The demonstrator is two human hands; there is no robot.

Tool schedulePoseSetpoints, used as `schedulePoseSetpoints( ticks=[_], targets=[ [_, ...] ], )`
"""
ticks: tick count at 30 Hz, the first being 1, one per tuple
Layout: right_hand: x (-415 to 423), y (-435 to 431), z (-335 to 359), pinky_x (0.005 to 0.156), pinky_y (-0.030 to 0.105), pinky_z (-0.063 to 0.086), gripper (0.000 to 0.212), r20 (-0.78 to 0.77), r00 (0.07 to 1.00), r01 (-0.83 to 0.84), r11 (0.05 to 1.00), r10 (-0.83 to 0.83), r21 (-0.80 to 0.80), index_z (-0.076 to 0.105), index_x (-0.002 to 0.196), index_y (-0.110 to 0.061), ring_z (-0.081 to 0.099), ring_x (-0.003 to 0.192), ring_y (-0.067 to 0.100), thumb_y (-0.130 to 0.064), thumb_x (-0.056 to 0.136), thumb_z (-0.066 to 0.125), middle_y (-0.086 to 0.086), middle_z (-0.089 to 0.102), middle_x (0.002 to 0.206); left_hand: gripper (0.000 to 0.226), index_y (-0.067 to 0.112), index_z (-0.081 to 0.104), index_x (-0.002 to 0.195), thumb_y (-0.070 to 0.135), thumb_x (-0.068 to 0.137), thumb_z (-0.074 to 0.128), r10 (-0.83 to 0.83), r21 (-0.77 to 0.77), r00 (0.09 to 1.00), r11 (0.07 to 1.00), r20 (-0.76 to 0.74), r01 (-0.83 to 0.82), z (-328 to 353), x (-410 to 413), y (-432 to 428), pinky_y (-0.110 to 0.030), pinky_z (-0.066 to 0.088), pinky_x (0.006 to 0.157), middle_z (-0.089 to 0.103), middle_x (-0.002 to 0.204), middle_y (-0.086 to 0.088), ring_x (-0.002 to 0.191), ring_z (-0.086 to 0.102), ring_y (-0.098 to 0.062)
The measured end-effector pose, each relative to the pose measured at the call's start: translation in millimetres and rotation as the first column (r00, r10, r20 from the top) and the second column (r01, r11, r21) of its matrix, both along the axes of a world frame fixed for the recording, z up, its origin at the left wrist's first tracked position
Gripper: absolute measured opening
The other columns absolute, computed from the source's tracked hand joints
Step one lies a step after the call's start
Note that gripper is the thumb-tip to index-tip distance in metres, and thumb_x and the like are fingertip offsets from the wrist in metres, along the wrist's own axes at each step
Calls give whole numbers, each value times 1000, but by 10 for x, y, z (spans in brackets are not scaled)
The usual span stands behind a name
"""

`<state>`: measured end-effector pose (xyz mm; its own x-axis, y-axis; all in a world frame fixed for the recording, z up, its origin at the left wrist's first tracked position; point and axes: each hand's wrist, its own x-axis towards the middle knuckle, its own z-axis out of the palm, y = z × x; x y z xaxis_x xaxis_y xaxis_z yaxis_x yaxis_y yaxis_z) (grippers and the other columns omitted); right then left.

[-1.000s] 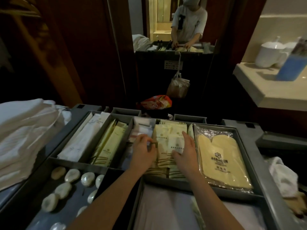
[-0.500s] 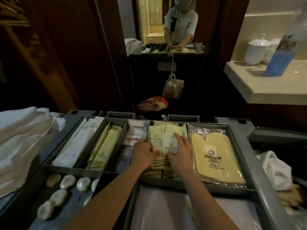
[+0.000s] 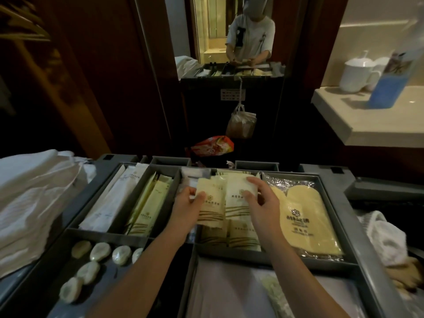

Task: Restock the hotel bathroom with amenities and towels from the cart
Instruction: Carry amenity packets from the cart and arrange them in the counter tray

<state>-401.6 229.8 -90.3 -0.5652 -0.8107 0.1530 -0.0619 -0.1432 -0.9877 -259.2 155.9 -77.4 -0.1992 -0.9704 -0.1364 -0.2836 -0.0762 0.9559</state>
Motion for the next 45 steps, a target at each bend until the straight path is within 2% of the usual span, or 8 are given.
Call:
schedulePoseSetpoints(
  ticks=[5, 11, 20, 22, 28, 32, 35, 45],
  targets=[
    [108, 101, 245, 68, 33, 59, 46, 40, 994, -101, 995, 100, 11, 45, 128, -33, 66, 81, 3, -9, 91, 57, -7, 62, 100, 6, 19, 51, 100, 21, 96, 46, 23, 7, 993, 1000, -116, -23, 148, 34, 183, -25, 52, 66, 62, 97, -4, 84, 61, -13],
    [345, 147, 262, 61, 12, 50, 46, -67, 980, -186, 981, 190, 56, 41, 120, -40, 62, 80, -1, -10, 89, 60, -4, 61, 100, 21, 20, 65, 95, 21, 98, 43, 14, 127, 974, 992, -228, 15, 236, 195, 417, -40, 54, 85, 70, 102, -11, 96, 66, -25],
    [880, 124, 271, 82, 26, 54, 52, -68, 942, -318, 940, 328, 124, 39, 126, -42, 59, 101, 7, -26, 85, 66, -9, 57, 114, 21, 15, 62, 111, 11, 93, 53, 13, 35, 974, 999, -225, -6, 325, 819, 567, -37, 56, 83, 71, 100, -7, 93, 68, -21],
    [1052, 101, 320, 75, 17, 52, 36, -50, 925, -367, 918, 377, 149, 49, 118, -36, 60, 98, 4, -27, 86, 65, -14, 61, 107, 20, 17, 62, 109, 10, 92, 54, 36, 12, 976, 999, -213, -34, 357, 1022, 586, -36, 56, 82, 71, 99, -5, 92, 68, -20],
    [1855, 121, 440, 66, 11, 50, 16, -70, 805, -569, 800, 589, 189, 60, 89, -36, 63, 79, -7, -20, 87, 63, -17, 66, 92, 23, 17, 60, 110, 9, 89, 58, 93, -98, 986, 989, -137, -107, 388, 1963, 801, -18, 53, 64, 69, 94, 2, 80, 67, -6],
    [2489, 142, 463, 64, 12, 51, 16, -68, 733, -655, 729, 677, 197, 64, 90, -27, 64, 74, -6, -11, 88, 62, -10, 68, 88, 11, 27, 63, 91, 16, 90, 58, 205, -126, 973, 968, -110, -218, 364, 2640, 964, -21, 54, 65, 70, 86, 4, 77, 67, -8],
    [2926, 168, 438, 65, 16, 53, 15, -37, 689, -699, 677, 724, 232, 65, 89, -27, 67, 79, -1, -12, 88, 62, -8, 70, 88, 21, 29, 62, 81, 16, 93, 52, 301, -133, 949, 941, -93, -311, 362, 3087, 1113, -8, 46, 57, 66, 77, 8, 63, 60, 4],
    [4418, 317, 394, 67, 18, 55, 17, 90, 388, -900, 356, 917, 251, 66, 100, -22, 69, 81, 3, -12, 87, 63, -10, 73, 88, 20, 27, 67, 86, 16, 93, 53, 635, -83, 758, 756, -151, -650, 300, 4498, 1967, -15, 52, 60, 73, 76, 8, 72, 69, -6]
  ],
)
